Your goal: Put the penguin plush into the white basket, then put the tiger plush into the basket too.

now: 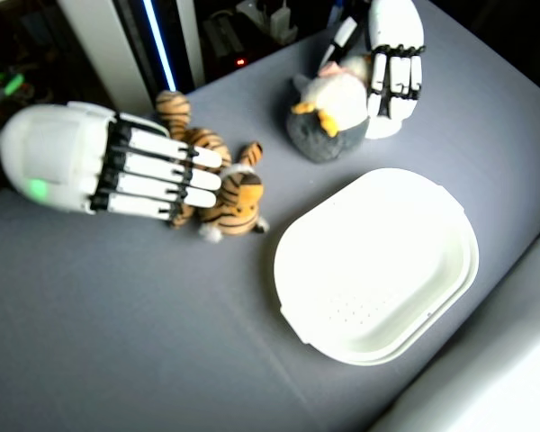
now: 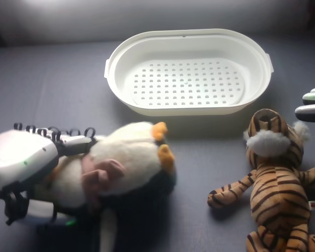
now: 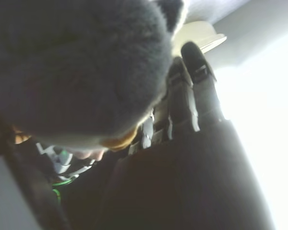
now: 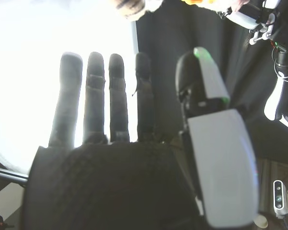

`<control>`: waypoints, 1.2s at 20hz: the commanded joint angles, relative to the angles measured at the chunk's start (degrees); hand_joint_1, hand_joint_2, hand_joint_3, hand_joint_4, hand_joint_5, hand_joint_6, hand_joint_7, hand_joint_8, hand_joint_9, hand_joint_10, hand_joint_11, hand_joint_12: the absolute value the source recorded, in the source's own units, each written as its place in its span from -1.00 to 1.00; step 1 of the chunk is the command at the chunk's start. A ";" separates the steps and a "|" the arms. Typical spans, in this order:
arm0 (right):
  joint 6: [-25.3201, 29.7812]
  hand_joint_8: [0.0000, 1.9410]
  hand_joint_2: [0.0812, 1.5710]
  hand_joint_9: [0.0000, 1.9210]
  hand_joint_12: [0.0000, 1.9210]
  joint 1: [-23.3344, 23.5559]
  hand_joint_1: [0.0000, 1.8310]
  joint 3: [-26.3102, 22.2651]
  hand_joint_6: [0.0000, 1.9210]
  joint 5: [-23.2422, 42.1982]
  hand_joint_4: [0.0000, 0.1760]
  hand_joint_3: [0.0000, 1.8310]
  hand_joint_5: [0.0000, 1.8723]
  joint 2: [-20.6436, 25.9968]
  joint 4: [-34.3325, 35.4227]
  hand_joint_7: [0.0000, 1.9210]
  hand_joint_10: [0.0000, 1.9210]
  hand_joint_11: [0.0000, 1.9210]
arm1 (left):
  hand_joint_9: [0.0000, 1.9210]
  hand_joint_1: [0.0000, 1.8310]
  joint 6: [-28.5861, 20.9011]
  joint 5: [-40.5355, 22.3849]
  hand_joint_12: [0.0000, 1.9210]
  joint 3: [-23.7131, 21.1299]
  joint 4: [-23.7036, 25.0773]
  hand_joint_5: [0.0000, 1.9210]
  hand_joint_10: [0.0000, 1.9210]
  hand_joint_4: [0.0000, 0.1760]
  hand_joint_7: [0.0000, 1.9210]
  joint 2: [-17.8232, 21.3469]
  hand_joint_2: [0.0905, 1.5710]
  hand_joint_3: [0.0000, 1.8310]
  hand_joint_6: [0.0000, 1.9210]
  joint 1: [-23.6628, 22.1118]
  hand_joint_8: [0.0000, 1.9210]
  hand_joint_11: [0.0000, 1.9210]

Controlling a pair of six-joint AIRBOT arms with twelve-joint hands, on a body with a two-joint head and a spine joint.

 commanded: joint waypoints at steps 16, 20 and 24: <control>0.75 -1.00 0.59 -0.59 -0.69 0.43 -0.07 0.81 -1.00 6.68 -0.66 -1.00 -0.40 -0.17 1.38 -0.56 -1.00 -0.69 | 0.02 0.40 13.34 -3.94 0.50 9.54 6.46 0.32 0.15 -1.00 0.04 -2.47 0.32 -1.00 -0.69 -23.66 0.22 -0.06; 1.02 -1.00 0.59 -0.59 -0.70 0.44 -0.09 1.21 -1.00 6.68 -0.72 -1.00 -0.39 -0.53 1.36 -0.55 -1.00 -0.69 | 0.11 0.39 13.34 6.34 0.16 16.22 5.25 0.14 -0.32 -1.00 0.20 -7.92 0.29 -1.00 -0.20 -32.70 -0.26 -0.01; 1.22 -1.00 0.59 -0.59 -0.70 0.47 -0.06 1.50 -1.00 6.68 -0.77 -1.00 -0.39 -0.91 1.35 -0.57 -1.00 -0.69 | -0.28 0.06 13.34 9.45 0.19 19.34 3.10 -0.30 -0.78 -1.00 -0.27 -10.52 0.13 -1.00 -0.99 -33.48 -0.93 -0.63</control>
